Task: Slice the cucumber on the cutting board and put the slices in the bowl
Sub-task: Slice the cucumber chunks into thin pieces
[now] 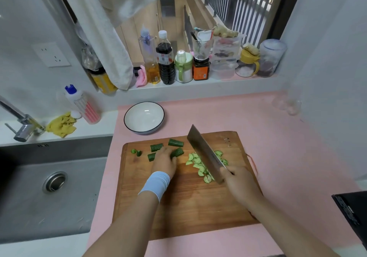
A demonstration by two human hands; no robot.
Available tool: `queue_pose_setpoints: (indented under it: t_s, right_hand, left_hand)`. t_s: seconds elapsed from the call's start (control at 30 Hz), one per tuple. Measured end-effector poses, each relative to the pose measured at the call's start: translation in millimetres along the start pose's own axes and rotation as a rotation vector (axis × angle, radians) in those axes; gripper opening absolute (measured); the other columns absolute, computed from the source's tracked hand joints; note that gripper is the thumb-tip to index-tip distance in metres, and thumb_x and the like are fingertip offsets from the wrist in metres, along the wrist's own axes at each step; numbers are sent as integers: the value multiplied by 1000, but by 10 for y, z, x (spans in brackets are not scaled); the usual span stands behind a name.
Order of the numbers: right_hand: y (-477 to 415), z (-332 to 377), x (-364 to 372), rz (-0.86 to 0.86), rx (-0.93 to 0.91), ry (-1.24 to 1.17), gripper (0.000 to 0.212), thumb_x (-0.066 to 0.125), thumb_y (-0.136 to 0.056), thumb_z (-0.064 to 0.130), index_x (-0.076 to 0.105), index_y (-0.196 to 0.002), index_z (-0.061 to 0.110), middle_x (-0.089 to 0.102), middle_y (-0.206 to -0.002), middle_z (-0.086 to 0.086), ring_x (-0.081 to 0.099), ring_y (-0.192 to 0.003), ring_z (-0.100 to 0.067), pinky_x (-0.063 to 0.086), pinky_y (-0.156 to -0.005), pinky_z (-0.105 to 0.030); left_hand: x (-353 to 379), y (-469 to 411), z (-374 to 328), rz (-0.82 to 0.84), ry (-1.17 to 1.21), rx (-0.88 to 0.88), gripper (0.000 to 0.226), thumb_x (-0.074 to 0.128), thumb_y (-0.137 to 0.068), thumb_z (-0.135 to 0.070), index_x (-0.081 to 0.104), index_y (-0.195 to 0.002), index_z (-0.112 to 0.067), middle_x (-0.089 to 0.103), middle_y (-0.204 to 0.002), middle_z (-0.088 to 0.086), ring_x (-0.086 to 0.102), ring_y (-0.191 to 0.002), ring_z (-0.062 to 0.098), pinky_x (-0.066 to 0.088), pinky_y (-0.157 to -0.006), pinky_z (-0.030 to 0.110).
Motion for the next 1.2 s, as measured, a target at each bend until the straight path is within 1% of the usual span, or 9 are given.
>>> queue_pose_setpoints:
  t_s: [0.1, 0.2, 0.3, 0.47, 0.63, 0.8, 0.9, 1.0, 1.2]
  right_hand:
    - [-58, 33, 22, 17, 6, -67, 43, 46, -102, 31, 52, -61, 17, 47, -51, 5, 45, -50, -15, 33, -53, -31]
    - [-63, 120, 94, 52, -13, -63, 43, 44, -103, 33, 58, -68, 13, 49, -53, 4, 45, -48, -13, 33, -50, -28]
    - [-26, 227, 189, 96, -51, -4, 43, 44, -104, 34, 57, -68, 17, 50, -55, 5, 45, -49, -10, 32, -50, -28]
    - [76, 366, 401, 132, -102, 40, 43, 46, -103, 38, 59, -62, 40, 54, -53, 9, 51, -52, -10, 38, -54, -31]
    - [186, 448, 650, 159, -168, 198, 25, 46, -101, 47, 69, -111, 49, 72, -82, 16, 66, -78, -4, 54, -69, -30]
    - [321, 473, 797, 121, -222, 371, 38, 47, -97, 53, 55, -134, 52, 73, -108, 16, 68, -100, -11, 55, -87, -31]
    - [403, 497, 858, 105, -278, 457, 39, 43, -99, 50, 52, -138, 51, 74, -106, 8, 67, -100, -17, 53, -86, -33]
    - [465, 521, 883, 78, -318, 541, 40, 40, -102, 48, 49, -141, 48, 74, -102, 5, 67, -97, -18, 52, -81, -35]
    - [588, 469, 910, 81, -345, 615, 43, 37, -104, 45, 45, -146, 46, 72, -96, 3, 66, -89, -19, 44, -69, -33]
  left_hand:
    - [180, -101, 20, 97, -110, 20, 35, 65, -90, -19, 64, -125, -18, 55, -132, -3, 44, -125, 20, 34, -106, 29]
    - [162, -138, 59, 73, -115, -25, 19, 68, -85, -13, 64, -103, -18, 61, -111, 1, 53, -105, 21, 45, -90, 30]
    - [66, -62, 134, 46, -56, -85, 23, 65, -80, -7, 54, -93, -22, 58, -98, -1, 56, -91, 19, 48, -78, 29]
    - [-26, 303, 333, 70, 37, -80, 29, 66, -75, -9, 56, -97, -26, 54, -99, -10, 50, -97, 11, 46, -89, 24]
    - [-47, 741, 458, 37, 50, 71, 31, 68, -69, -10, 60, -96, -24, 54, -98, -11, 48, -97, 9, 41, -91, 19]
    - [-29, 945, 474, -80, 44, 172, 22, 66, -72, -23, 66, -93, -16, 58, -94, -3, 49, -94, 14, 39, -86, 18]
    - [-41, 954, 401, -180, 41, 237, 9, 73, -81, -15, 69, -89, -12, 61, -88, 2, 50, -88, 17, 44, -81, 26]
    - [-11, 955, 346, -210, 39, 277, 16, 78, -78, -2, 71, -91, -9, 65, -90, 4, 51, -89, 17, 44, -82, 20]
    - [5, 959, 359, -232, 90, 315, 21, 76, -78, 2, 73, -97, -6, 69, -102, 7, 58, -99, 23, 40, -99, 16]
Point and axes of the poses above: each hand's wrist, its own y-axis away from the middle knuckle, its own x-axis out of the palm, z = x × y, the point moved 9 cm from there along -y, towards the middle knuckle
